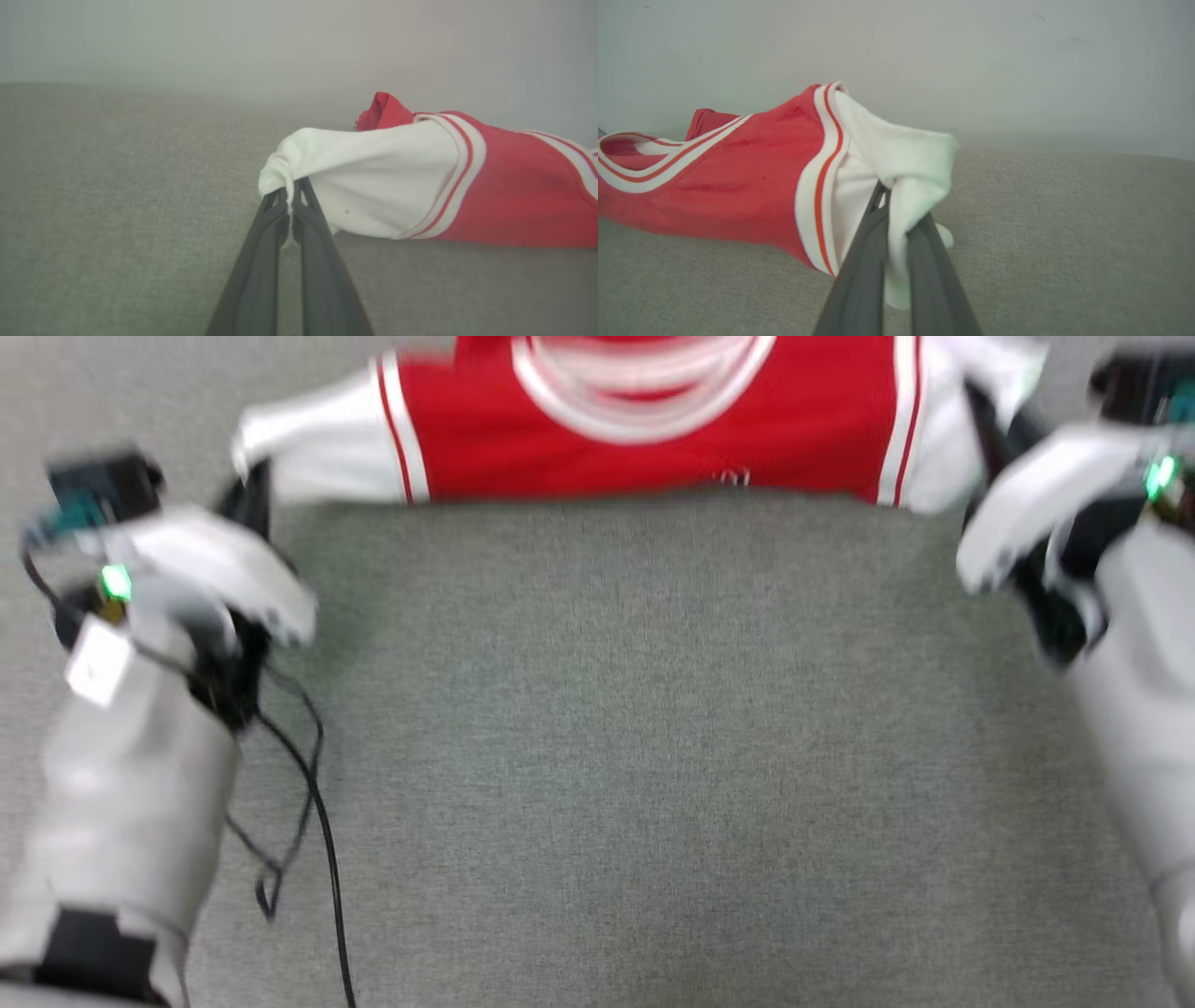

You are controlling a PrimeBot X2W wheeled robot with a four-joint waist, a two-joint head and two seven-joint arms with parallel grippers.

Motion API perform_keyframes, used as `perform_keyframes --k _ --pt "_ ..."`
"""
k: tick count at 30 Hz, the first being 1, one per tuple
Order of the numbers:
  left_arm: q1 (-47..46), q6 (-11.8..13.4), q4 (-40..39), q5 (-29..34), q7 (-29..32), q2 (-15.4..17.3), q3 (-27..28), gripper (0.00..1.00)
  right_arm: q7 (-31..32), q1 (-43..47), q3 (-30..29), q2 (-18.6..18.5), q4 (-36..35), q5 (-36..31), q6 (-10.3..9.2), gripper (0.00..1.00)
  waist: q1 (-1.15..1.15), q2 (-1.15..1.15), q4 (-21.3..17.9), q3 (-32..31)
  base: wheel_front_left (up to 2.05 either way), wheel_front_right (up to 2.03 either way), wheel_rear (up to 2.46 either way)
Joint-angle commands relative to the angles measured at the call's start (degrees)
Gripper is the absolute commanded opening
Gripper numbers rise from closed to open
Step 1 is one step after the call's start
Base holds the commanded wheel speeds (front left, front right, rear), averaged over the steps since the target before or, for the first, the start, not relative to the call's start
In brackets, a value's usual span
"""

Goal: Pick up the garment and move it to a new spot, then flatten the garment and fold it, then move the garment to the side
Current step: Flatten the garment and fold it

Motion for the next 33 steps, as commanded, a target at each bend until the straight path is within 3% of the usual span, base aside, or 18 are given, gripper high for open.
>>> perform_keyframes --k 1,9,17,27,29,31,33 --pt "3.2 0.0 -1.3 -1.0 -0.5 0.0 -0.4 0.00 -0.7 3.4 0.7 -1.0 -1.1 1.3 -0.10 0.00 0.00 0.00 0.4 -3.2 0.00 0.00 0.00" --pt "19.5 0.0 -7.2 -3.9 -1.5 1.4 -2.0 0.00 -2.0 21.5 3.2 -3.7 -8.2 7.2 -0.10 0.00 0.00 0.00 1.0 -10.8 0.00 0.00 0.00" --pt "35.0 2.0 -12.1 -3.9 -0.6 2.9 -3.9 0.00 -0.4 37.8 2.7 -4.1 -14.9 7.7 -0.10 0.00 0.00 0.00 0.9 -18.8 0.00 0.00 0.00" --pt "51.8 4.7 -24.3 -5.4 -1.6 4.8 -2.6 0.00 2.0 56.2 -4.5 -1.4 -23.2 4.1 -0.10 0.00 0.00 0.00 1.2 -23.6 0.00 0.00 0.00" --pt "54.4 5.8 -26.9 -5.2 -1.9 4.9 -2.0 0.00 2.2 59.1 -6.2 -0.9 -25.0 3.1 -0.10 0.16 0.00 0.00 1.4 -23.8 0.00 0.00 0.00" --pt "56.5 6.8 -29.4 -4.7 -2.0 4.9 -1.7 0.00 2.5 61.8 -8.2 0.0 -26.5 2.1 -0.10 0.20 0.00 0.00 1.7 -24.2 0.00 0.00 0.00" --pt "58.2 8.1 -31.4 -3.5 -2.1 5.2 -2.0 0.00 2.9 64.1 -9.9 0.8 -28.1 0.6 -0.10 0.37 0.00 0.00 2.0 -24.3 0.00 0.00 0.00"
